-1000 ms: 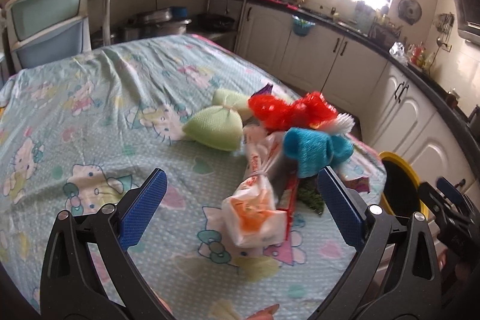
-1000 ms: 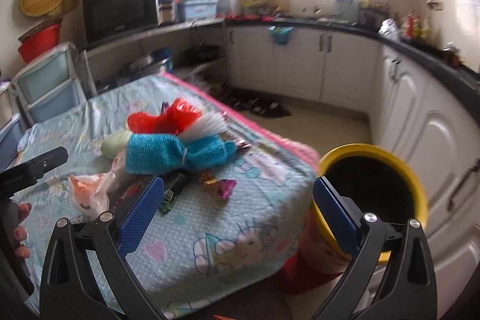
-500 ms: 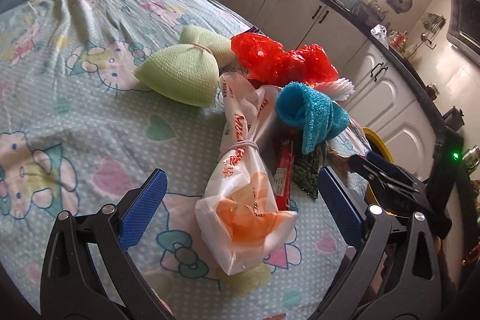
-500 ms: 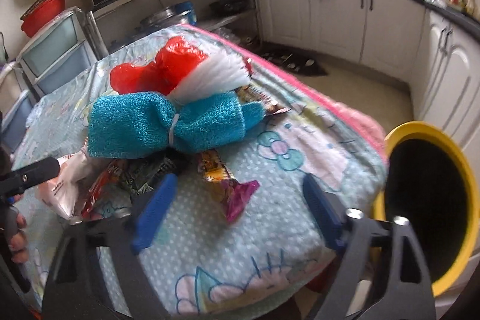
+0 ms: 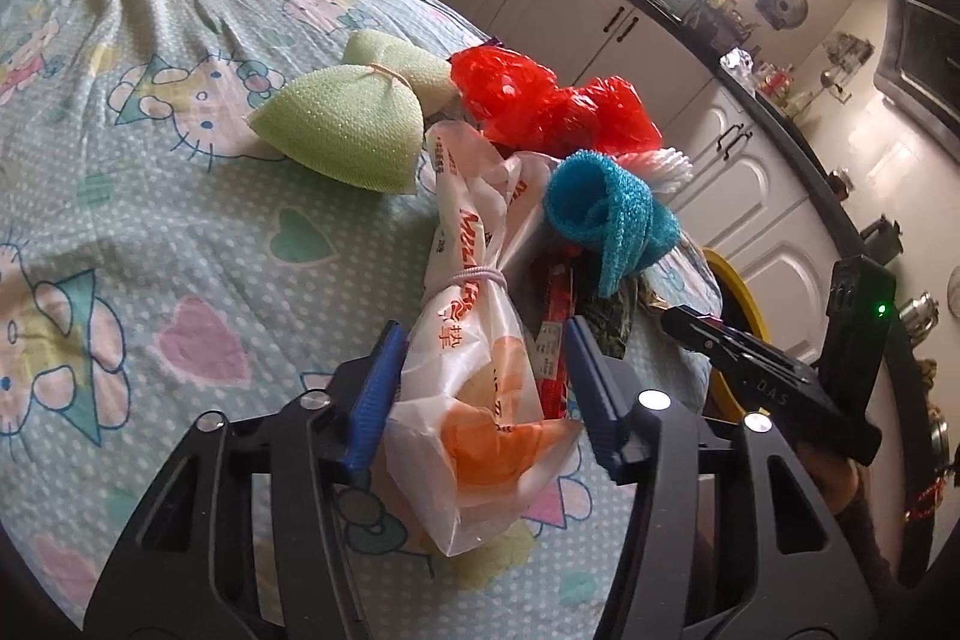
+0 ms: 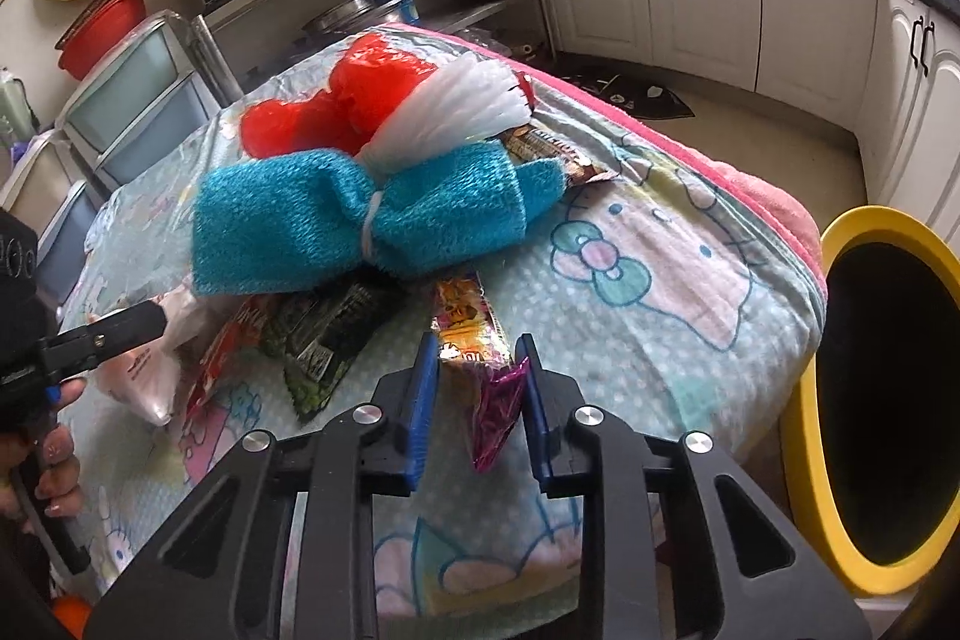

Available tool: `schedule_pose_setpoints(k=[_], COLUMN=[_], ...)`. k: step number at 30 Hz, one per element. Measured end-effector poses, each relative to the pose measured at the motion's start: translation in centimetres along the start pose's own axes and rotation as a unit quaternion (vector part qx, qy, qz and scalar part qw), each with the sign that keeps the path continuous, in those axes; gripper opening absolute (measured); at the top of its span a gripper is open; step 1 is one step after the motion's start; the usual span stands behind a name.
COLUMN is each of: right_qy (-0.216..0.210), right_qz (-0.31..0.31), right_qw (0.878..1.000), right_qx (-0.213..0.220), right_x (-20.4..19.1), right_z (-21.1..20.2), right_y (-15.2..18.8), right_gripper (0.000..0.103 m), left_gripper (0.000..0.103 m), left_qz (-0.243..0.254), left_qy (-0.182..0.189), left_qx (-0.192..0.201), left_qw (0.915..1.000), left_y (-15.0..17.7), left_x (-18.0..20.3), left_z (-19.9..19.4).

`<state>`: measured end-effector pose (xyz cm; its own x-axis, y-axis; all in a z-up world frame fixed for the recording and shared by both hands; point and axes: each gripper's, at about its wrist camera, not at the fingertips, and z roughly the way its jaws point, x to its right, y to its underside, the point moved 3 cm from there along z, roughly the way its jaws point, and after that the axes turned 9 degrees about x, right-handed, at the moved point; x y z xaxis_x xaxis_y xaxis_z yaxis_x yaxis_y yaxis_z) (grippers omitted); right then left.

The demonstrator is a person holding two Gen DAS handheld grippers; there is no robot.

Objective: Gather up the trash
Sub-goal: 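Grasp the white plastic bag with the left tool while the right tool grasps a snack wrapper, then carry the white bag and wrapper over the yellow bin and open both tools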

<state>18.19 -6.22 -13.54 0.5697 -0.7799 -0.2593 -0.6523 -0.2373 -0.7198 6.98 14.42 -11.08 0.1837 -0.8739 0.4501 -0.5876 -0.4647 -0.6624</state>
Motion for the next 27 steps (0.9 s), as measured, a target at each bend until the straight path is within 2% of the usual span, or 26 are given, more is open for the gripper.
schedule_pose_setpoints(k=[1,3,9,14,18,27], right_qy=[-0.003,-0.006,0.0,0.006,0.012,0.021], right_qz=[-0.001,-0.007,-0.02,-0.021,-0.008,-0.001], right_qw=[1.0,1.0,1.0,1.0,1.0,0.998], right_qx=[-0.003,-0.006,-0.021,-0.013,0.012,0.061], right_x=[-0.1,-0.5,-1.6,-2.0,-2.1,-1.3], right_z=[-0.3,-0.9,-2.8,-4.4,-6.2,-9.8], right_y=[0.2,0.4,1.3,1.6,1.0,-1.2], right_gripper=[0.024,0.024,0.024,0.023,0.022,0.022], left_gripper=[0.04,0.029,0.019,0.018,0.017,0.017], left_qz=[0.003,0.005,0.003,0.017,0.028,0.057], left_qy=[0.0,-0.002,-0.012,-0.027,-0.025,0.005], left_qx=[0.003,0.003,0.011,0.034,0.058,0.095], left_qw=[1.0,1.0,0.9999,0.9989,0.9976,0.9939], left_y=[0.1,0.2,0.3,0.4,-0.1,-2.2], left_x=[0.0,-0.3,-1.8,-2.0,-1.3,2.3], left_z=[-0.4,-1.0,-3.5,-5.7,-7.6,-9.3])
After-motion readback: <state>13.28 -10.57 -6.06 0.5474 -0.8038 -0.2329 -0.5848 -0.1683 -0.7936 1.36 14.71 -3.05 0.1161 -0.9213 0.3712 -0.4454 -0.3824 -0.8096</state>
